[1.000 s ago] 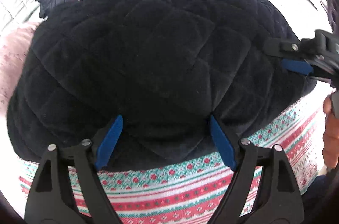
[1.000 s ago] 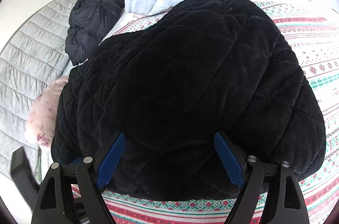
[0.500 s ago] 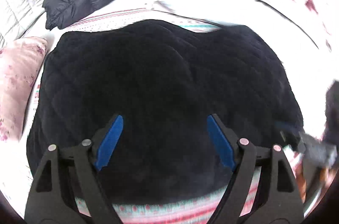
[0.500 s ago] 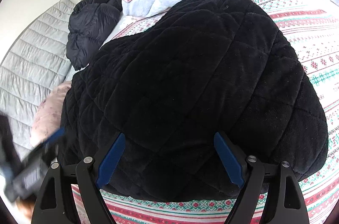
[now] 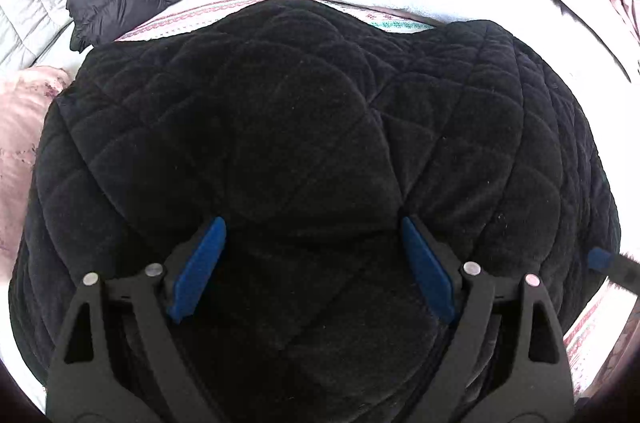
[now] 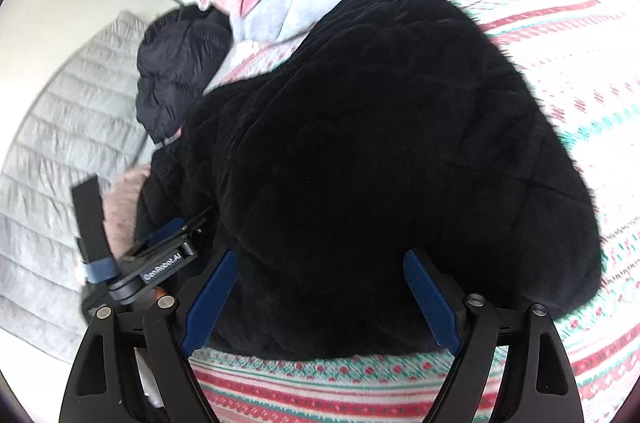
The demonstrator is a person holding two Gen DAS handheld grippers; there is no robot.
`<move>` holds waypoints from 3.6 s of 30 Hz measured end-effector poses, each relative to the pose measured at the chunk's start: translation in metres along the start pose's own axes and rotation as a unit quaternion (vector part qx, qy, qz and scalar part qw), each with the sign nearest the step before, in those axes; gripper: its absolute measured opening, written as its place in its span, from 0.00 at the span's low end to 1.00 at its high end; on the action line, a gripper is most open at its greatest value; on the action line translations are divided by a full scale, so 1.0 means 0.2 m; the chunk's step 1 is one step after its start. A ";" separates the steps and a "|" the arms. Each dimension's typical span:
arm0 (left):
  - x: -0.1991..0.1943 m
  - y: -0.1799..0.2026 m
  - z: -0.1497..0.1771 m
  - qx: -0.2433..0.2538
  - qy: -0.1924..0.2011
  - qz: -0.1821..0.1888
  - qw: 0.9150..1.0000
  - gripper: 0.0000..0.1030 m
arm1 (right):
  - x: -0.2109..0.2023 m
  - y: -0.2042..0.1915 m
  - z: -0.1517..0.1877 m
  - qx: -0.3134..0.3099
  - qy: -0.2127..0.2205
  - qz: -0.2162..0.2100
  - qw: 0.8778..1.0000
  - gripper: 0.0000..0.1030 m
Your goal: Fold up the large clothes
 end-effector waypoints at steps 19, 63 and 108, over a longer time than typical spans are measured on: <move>-0.04 -0.01 0.02 0.000 0.017 0.009 1.000 0.87 | 0.18 0.39 0.15 0.242 -0.049 -0.102 0.964 0.84; -0.22 -0.02 0.03 0.005 0.009 0.035 0.999 0.86 | -0.21 -0.19 -0.05 -0.008 0.223 -0.022 0.974 0.35; -0.46 -0.08 0.17 -0.053 0.034 0.031 0.998 0.87 | -0.26 -0.24 0.00 -0.017 0.227 -0.036 0.973 0.35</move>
Point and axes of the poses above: each gripper's, at about its wrist camera, not at the fingertips, and x roughly the way its jaws point, y to its right, z to its underside, the point moved 7 cm from there along x, roughly the way its jaws point, and after that the axes turned 15 degrees about z, right-handed, at the moved point
